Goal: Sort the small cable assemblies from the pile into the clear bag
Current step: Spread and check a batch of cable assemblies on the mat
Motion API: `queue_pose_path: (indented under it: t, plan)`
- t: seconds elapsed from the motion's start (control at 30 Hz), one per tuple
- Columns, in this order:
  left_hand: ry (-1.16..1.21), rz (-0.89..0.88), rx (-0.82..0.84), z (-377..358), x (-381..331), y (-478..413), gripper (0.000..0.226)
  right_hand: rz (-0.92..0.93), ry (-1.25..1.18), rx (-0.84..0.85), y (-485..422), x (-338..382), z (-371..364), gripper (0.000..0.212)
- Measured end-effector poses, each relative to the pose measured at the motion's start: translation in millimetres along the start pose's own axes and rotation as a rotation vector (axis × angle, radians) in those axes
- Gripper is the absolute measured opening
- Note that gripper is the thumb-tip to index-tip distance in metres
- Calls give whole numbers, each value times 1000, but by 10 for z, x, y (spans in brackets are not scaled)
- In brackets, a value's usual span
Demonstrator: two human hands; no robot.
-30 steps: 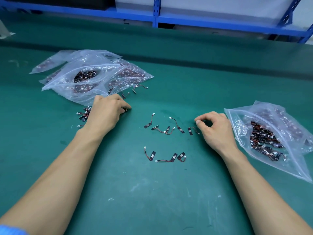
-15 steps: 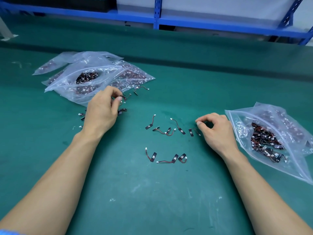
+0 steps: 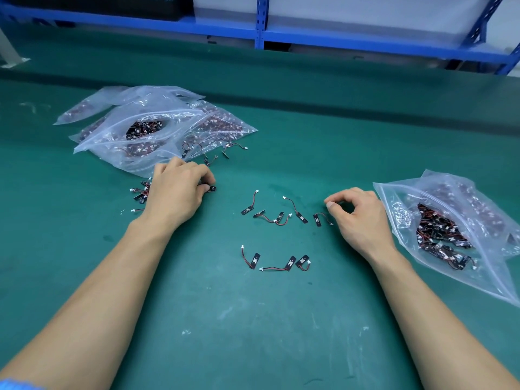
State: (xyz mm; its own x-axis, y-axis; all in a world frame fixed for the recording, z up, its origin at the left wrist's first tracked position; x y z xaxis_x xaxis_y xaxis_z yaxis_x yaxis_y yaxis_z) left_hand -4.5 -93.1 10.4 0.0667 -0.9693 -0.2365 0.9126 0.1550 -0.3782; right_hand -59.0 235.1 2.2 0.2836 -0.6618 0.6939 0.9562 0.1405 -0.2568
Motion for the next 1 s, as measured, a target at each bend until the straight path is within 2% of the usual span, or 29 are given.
queue_pose_path:
  t: [0.23,0.4,0.6,0.8,0.9,1.0]
  plan:
    - [95,-74,-127,40,-40,-15,22,-5,1,5,-1,10,1,18]
    - [298,-135,-280,120,-120,2,26,-3,12,3,3,16,6,18]
    - [360,-148,-390,170,-164,21,17,-11,5,-2,2,20,7,16]
    - [462,-200,-362,232,-264,52,15,-13,5,2,-1,21,15,15]
    - [588,-321,-324,310,-520,109,14,-9,4,1,-4,17,15,15]
    - [721,-452,-187,317,-912,266,15,-17,3,-1,-3,20,8,16]
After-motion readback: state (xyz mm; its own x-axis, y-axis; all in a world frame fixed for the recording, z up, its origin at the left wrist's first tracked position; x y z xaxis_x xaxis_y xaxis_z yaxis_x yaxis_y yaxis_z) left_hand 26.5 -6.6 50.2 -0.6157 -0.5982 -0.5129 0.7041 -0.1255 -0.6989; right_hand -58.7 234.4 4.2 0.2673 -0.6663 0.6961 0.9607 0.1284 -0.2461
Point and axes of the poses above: each hand's wrist, its own y-axis away from the middle knuckle, its own z-axis out of the back of the hand, x = y × z, the point moved 1 cm from there along -y, towards the middle knuckle, and after that the axes turned 2 degrees about -x, right-handed, at the moved point
